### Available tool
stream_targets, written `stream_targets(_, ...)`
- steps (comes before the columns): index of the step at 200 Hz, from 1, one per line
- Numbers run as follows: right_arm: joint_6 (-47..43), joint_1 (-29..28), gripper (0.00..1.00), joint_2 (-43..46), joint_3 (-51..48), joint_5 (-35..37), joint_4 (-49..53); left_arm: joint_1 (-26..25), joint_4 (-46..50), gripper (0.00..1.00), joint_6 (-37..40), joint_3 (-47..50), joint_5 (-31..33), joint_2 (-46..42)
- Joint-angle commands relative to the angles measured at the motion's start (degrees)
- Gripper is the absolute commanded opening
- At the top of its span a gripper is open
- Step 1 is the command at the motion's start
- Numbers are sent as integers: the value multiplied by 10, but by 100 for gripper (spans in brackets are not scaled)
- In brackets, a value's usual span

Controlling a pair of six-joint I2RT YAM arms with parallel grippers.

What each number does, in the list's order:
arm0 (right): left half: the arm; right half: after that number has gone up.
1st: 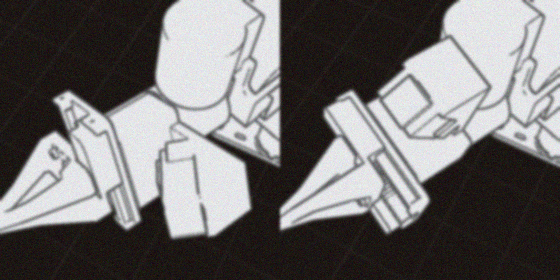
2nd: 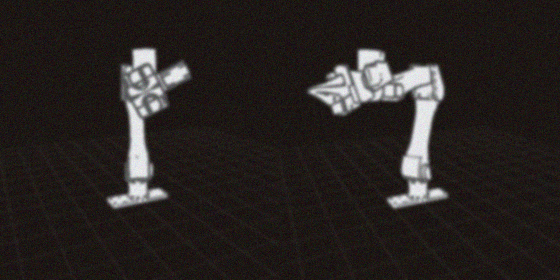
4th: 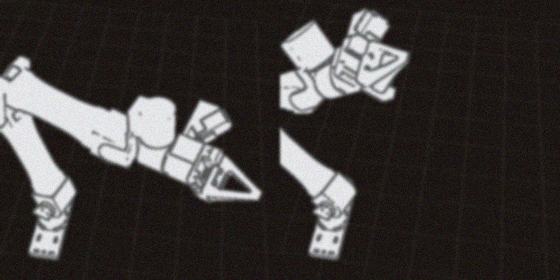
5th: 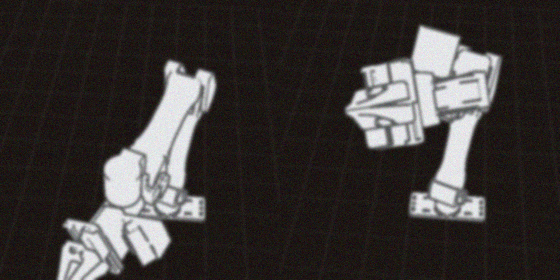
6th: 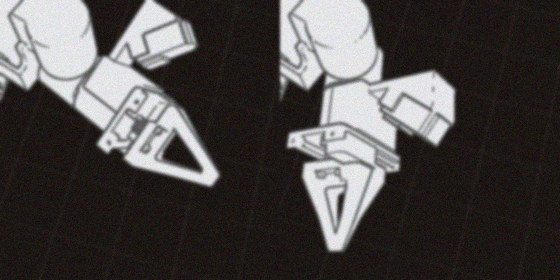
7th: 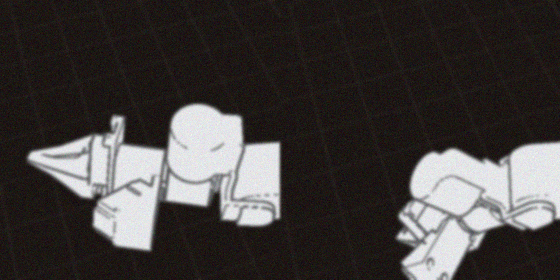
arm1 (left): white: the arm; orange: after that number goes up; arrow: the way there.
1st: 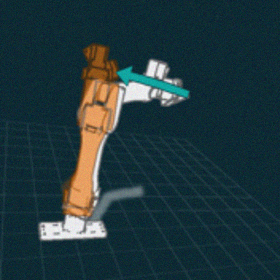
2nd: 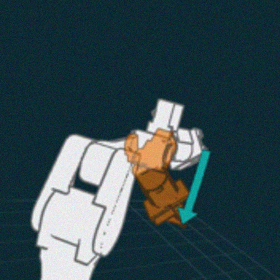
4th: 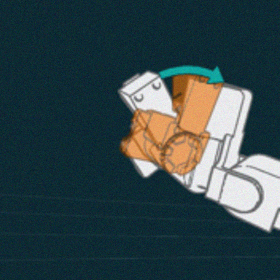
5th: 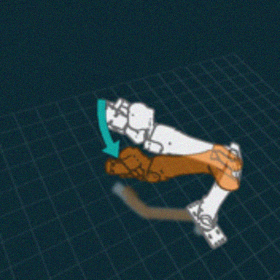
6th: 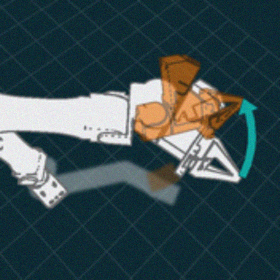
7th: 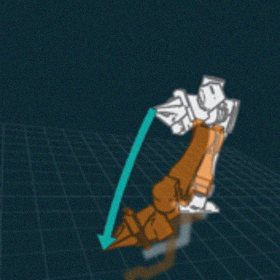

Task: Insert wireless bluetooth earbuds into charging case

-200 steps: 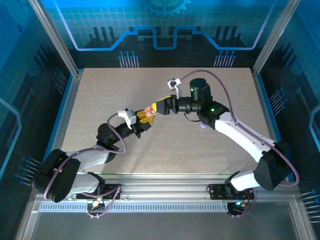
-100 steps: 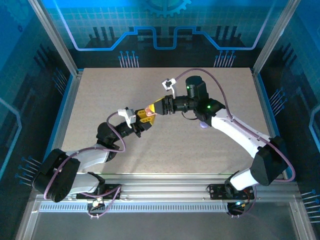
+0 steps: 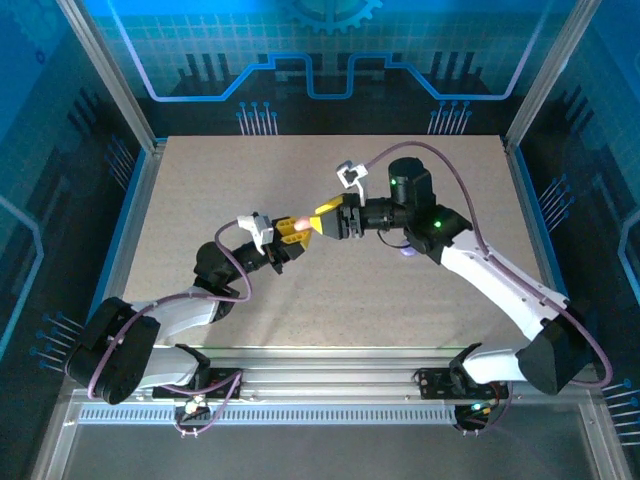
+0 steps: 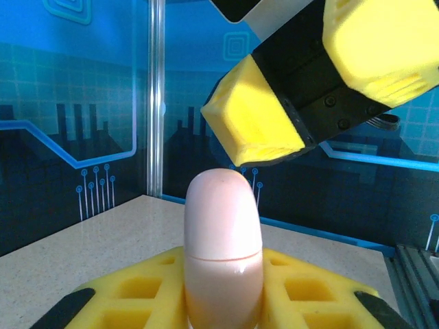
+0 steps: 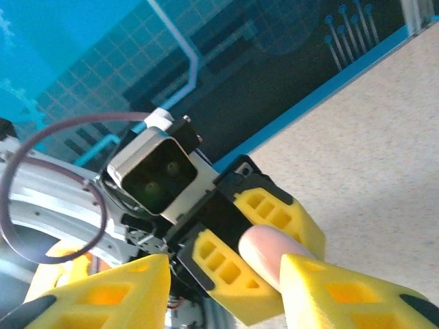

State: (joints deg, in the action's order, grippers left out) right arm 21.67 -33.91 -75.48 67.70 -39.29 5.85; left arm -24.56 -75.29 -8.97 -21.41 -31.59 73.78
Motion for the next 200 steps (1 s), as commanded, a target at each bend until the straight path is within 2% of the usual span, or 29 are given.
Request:
stream_targets(1,-153,5,50,36,-1,35,57,-1,-16,26,-15,-17,-37,-3)
stream_targets(21,-258,4,56,43,4,31,84,-1,-19,26,-18,-15,-45,-7)
stream_targets(78,-522,5,51,2,56,-35,188,-1,-19,26,-14,-13,-68,-14)
stream_targets(152,-591,4,46,-85,139,-73,259,-1,-21,26,-10,-16,-81,-14)
stream_targets(200,-618,3,35,-126,179,-98,309,-1,-21,26,-9,-16,-83,-14)
